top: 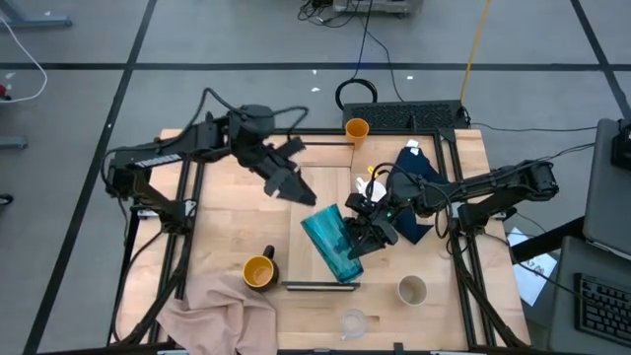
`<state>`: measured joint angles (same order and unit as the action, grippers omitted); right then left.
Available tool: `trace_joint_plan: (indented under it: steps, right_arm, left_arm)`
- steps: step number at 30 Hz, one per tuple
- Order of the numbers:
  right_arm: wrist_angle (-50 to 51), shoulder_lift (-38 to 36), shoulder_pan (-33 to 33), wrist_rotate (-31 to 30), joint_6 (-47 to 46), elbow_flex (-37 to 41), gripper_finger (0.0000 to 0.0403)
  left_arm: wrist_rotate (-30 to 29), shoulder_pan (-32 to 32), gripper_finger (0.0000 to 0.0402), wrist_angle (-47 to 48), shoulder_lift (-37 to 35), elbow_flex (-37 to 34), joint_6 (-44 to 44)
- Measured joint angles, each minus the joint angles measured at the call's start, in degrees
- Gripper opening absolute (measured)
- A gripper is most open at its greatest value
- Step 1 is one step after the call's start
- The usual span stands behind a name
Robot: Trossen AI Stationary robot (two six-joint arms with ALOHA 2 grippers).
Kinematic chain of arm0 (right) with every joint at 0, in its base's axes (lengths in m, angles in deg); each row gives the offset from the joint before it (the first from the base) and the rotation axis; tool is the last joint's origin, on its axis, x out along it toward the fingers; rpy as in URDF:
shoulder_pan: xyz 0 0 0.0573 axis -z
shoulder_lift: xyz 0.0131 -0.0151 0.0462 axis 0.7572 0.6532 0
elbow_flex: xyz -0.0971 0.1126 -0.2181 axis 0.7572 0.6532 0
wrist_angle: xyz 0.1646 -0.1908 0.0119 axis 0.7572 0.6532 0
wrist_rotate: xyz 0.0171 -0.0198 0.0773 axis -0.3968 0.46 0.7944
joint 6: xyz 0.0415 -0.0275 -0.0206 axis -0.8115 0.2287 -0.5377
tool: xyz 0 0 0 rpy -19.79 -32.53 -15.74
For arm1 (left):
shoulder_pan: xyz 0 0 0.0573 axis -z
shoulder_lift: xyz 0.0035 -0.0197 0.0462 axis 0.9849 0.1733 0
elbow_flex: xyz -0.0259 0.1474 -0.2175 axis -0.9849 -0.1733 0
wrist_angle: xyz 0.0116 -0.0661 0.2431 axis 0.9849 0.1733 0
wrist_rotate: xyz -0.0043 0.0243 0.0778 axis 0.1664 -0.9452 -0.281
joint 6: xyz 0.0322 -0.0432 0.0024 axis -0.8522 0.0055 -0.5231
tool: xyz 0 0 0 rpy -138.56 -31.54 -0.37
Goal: Stack small to large cups/mugs on shelf
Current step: Put the blue cup on the shelf
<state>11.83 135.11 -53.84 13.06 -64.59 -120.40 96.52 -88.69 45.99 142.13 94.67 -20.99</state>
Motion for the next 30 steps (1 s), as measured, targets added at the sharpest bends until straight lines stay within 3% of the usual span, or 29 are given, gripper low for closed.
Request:
trace_joint_plan:
  steps: [11,23,30]
  right_arm:
    - [5.86,0.04,2.31,-0.42,7.86,0.00,0.0329]
    - [10.49,0.04,2.84,-6.31,19.06,0.02,0.0329]
    - [13.78,-0.35,3.90,-6.65,22.08,0.02,0.0329]
  left_arm:
    - [-6.02,-5.68,0.0292,0.19,-8.62,-0.08,-0.83]
    - [-16.50,-7.44,0.0292,-0.20,-18.96,-0.01,-2.17]
    - [-20.80,-7.45,0.0292,-0.19,-22.85,-0.01,-3.18]
